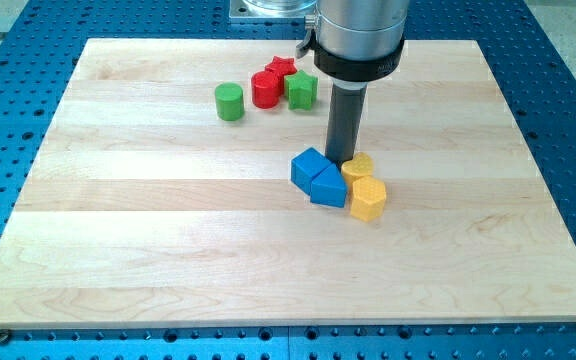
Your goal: Place your arm at the top right of the green star
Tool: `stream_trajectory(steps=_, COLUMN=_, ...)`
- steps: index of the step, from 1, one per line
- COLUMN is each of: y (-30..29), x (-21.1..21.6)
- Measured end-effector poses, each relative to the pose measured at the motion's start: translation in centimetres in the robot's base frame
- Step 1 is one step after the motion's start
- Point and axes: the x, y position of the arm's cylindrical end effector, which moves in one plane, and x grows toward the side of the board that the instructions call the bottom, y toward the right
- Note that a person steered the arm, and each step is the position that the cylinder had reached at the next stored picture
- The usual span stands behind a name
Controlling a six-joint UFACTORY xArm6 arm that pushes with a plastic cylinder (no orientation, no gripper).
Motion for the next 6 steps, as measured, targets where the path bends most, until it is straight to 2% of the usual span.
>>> stream_trajectory(steps=3, y=-0.2, x=0.0)
stream_trajectory(steps=4, y=-0.7, x=-5.8)
stream_trajectory(steps=6, y=1.1, x=-7.4)
